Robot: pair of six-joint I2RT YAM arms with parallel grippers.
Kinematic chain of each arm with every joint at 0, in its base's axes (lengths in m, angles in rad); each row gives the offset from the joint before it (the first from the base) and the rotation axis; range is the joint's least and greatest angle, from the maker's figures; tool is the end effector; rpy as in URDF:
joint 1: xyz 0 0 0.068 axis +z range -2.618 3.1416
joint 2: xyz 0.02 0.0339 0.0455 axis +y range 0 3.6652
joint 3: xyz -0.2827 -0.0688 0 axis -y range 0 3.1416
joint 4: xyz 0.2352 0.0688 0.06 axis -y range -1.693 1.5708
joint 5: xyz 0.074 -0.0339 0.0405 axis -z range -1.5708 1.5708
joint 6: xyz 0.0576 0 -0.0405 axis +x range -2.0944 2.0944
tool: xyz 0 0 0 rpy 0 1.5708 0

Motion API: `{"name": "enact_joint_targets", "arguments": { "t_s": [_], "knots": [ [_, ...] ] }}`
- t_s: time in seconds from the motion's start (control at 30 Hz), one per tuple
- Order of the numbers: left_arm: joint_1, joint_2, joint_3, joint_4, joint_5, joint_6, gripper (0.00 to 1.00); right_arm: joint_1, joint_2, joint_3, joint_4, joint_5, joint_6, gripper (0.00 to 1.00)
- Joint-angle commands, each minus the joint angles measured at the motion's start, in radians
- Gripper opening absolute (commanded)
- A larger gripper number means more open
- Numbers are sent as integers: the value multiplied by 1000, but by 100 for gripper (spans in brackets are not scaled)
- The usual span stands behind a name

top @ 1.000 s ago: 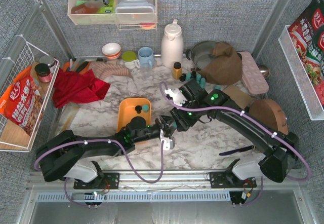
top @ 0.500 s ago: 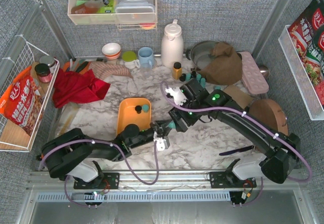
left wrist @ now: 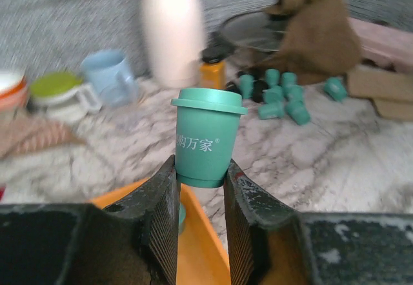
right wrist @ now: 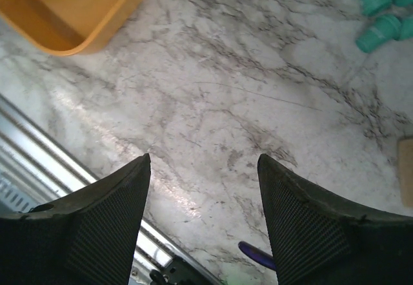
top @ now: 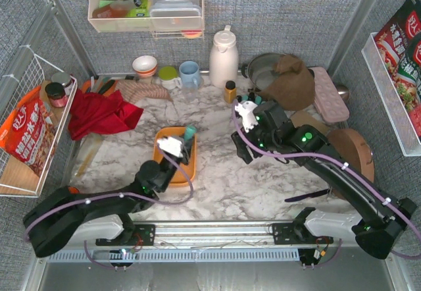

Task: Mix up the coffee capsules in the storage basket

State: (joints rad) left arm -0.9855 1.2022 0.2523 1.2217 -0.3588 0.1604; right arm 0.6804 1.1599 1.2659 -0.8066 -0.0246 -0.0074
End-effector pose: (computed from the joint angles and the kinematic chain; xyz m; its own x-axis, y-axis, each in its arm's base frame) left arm 0.1423 -0.1780 0.2552 0.2412 -0.0933 -0.9660 0.5623 0.8247 0.0608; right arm 0.1819 0.1491 0.3724 -0.4963 -0.4112 -0.7645 -0.6472 0.7622 0.0102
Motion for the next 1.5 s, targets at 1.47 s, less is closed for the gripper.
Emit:
{"name": "enact_joint_targets", "arguments": {
  "t_s": [1.47],
  "knots": [
    [401, 270, 355, -865, -102, -692, 59, -482, 814, 44, 603, 72, 298, 51]
  ]
}}
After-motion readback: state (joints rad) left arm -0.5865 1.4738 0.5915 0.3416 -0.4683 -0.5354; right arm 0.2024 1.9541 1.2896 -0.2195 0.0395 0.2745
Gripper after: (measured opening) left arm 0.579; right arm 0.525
